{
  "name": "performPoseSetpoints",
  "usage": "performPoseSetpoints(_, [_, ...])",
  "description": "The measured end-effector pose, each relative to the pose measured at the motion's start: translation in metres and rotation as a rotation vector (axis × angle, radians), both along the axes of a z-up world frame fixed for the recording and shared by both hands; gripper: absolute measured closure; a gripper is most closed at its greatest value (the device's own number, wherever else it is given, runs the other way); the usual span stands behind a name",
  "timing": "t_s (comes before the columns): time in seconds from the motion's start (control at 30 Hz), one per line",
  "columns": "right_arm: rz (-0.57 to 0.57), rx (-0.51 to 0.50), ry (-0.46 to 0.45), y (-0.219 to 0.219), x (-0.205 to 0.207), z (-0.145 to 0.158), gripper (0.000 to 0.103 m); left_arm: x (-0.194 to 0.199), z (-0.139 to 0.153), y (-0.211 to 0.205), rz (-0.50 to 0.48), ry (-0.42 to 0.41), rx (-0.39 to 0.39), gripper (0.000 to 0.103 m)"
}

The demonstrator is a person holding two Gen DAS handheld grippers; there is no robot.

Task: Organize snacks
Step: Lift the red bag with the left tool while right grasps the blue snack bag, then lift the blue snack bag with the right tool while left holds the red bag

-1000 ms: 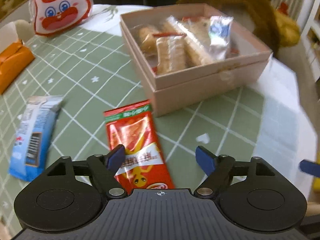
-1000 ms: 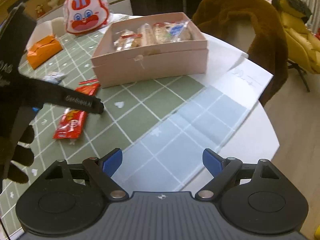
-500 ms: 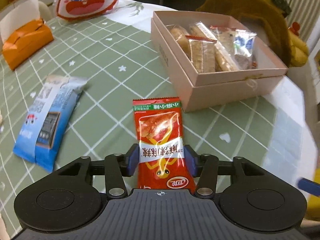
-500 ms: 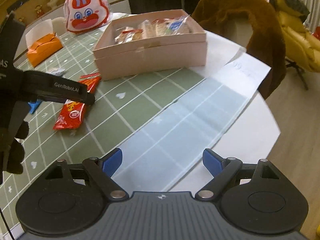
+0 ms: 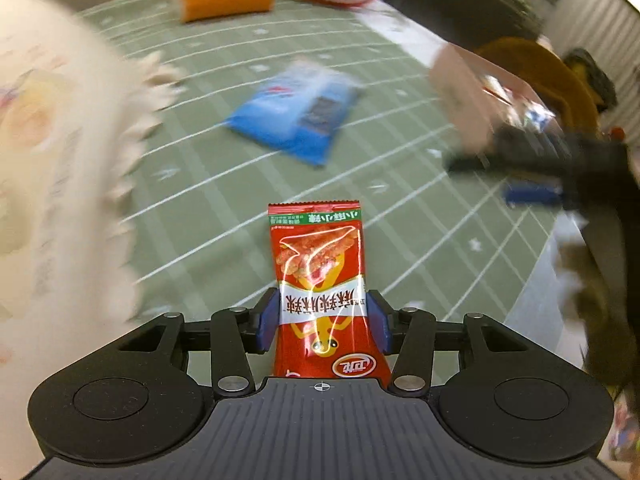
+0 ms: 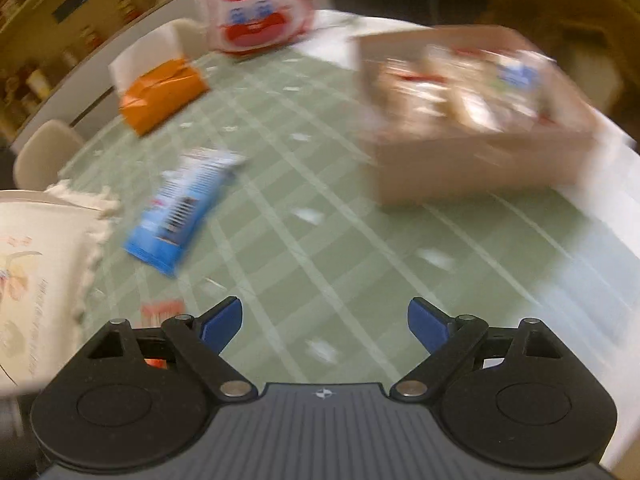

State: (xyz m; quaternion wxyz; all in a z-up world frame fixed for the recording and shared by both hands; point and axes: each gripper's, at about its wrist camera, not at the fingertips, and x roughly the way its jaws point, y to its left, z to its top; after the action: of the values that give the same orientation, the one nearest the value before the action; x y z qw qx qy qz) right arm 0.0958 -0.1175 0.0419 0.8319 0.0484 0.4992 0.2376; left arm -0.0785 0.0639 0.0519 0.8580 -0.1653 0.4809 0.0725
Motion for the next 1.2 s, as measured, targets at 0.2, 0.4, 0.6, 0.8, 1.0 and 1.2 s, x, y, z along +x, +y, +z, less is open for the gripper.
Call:
performPoseSetpoints(0.2, [0.03,-0.024,0.071,0.113,0.05,0.003,0.012,-0.024,0.0,0.035,0.059,-0.004,-0.055,0.051])
performPoseSetpoints(0.4, [-0.044,-0.106,0.163,0.18,0.066,-0.021,0.008,-0.032,0.0,0.045,0.079,-0.016,-0.092,0.051])
performPoseSetpoints(0.6, [0.051,-0.308,0.006,0.228,0.061,-0.036,0.0,-0.035,-0.001,0.04,0.071,0.007,-0.097,0.051])
performPoseSetpoints(0.8, [0.127,-0.264,-0.008,0.204,0.054,-0.032,0.014,-0.029,-0.003,0.031,0.047,0.012,-0.104,0.051])
performPoseSetpoints(1.0, [0.219,-0.195,-0.031,0.146,0.014,-0.013,0.022,-0.017,-0.002,0.011,0.003,0.02,-0.107,0.051])
performPoseSetpoints(1.2, [0.187,-0.149,-0.066,0.057,-0.028,0.011,0.063,0.001,-0.01,-0.02,-0.064,0.027,-0.128,0.051])
